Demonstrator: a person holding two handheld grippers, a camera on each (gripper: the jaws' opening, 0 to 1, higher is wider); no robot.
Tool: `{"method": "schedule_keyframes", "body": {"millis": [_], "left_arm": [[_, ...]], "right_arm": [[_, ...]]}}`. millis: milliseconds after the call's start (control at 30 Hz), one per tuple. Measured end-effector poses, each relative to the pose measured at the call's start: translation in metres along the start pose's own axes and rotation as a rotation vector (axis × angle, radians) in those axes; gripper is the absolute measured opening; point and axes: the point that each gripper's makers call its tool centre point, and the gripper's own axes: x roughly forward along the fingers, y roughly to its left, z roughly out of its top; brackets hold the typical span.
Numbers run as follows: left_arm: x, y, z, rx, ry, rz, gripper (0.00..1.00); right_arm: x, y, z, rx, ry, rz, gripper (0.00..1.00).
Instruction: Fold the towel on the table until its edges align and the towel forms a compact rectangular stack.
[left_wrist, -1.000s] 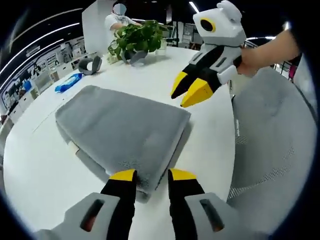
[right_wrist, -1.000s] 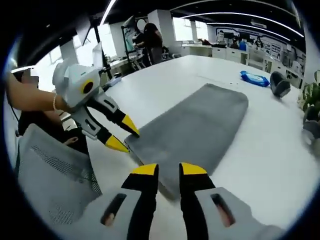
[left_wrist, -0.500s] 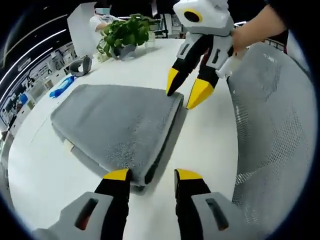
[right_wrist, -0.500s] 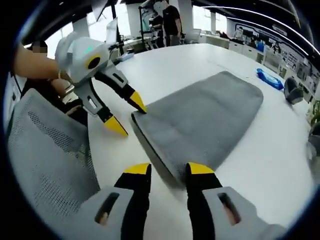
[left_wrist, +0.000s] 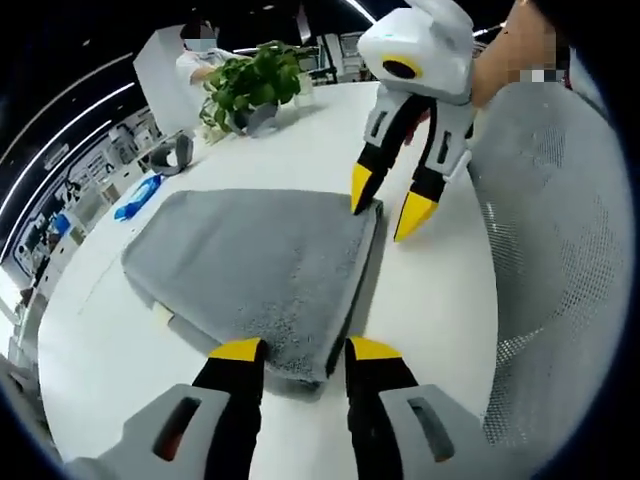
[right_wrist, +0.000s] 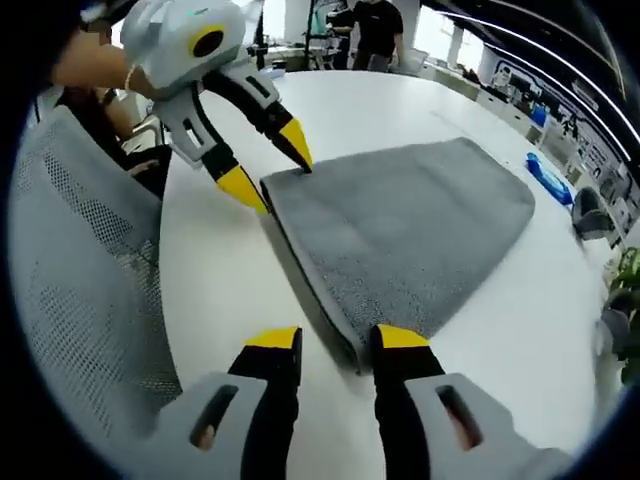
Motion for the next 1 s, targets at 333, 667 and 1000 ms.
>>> {"method": "schedule_keyframes", "body": {"millis": [333,667,1000], "left_arm": [[0.01,-0.002,-0.003,-0.01,0.041,-0.005,0.23],[0.013,-0.001,-0.002,0.023,0.054,0.018,0.15],[0.014,0.0,-0.002,-0.004,0.089,0.021,0.11]], "right_arm": [[0.004,-0.009,0.0,-0.09,0.028,-0.085,0.12],[0.006,-0.014,0.0,-0.095,0.062,-0.087,0.06],[0.006,-0.015,-0.002,-0.101,0.064,-0.104,0.04]]}}
